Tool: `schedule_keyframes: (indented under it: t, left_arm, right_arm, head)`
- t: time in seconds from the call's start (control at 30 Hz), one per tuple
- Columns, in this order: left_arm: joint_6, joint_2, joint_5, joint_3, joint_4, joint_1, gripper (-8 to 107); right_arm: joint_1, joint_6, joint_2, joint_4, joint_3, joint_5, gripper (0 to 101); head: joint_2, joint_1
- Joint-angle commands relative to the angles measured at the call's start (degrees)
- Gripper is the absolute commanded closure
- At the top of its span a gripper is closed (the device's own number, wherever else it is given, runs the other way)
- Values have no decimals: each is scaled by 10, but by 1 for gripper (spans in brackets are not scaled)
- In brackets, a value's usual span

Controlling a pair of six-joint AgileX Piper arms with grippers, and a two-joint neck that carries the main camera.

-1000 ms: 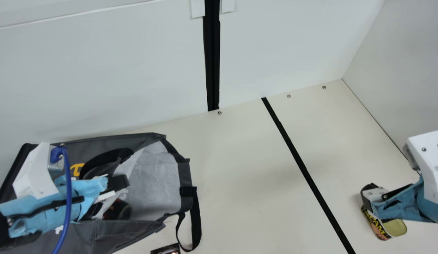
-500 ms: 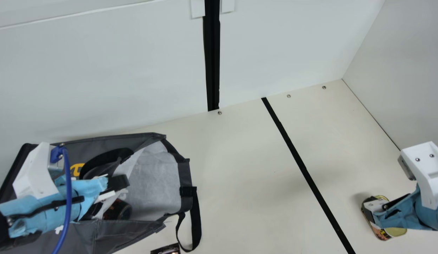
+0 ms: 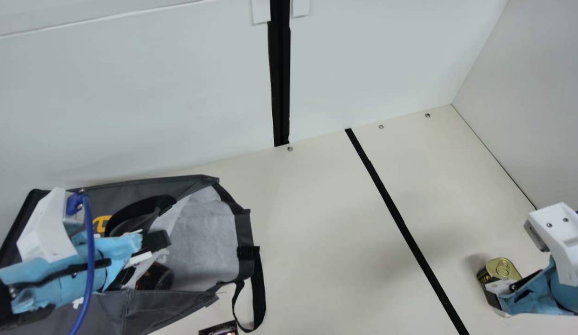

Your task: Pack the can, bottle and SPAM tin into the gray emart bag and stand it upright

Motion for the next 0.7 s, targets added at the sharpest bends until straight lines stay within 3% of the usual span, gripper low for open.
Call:
schedule_keyframes:
  t: [0.0,0.67]
  left_arm:
    - [0,0,0,0,0,0,107]
    - [0,0,0,0,0,0,107]
  right_arm:
    - [-12,-17,3,4,4,1,6]
    - [-112,-136,49,15,17,1,6]
  head:
    - [-1,-13]
    - [-1,-13]
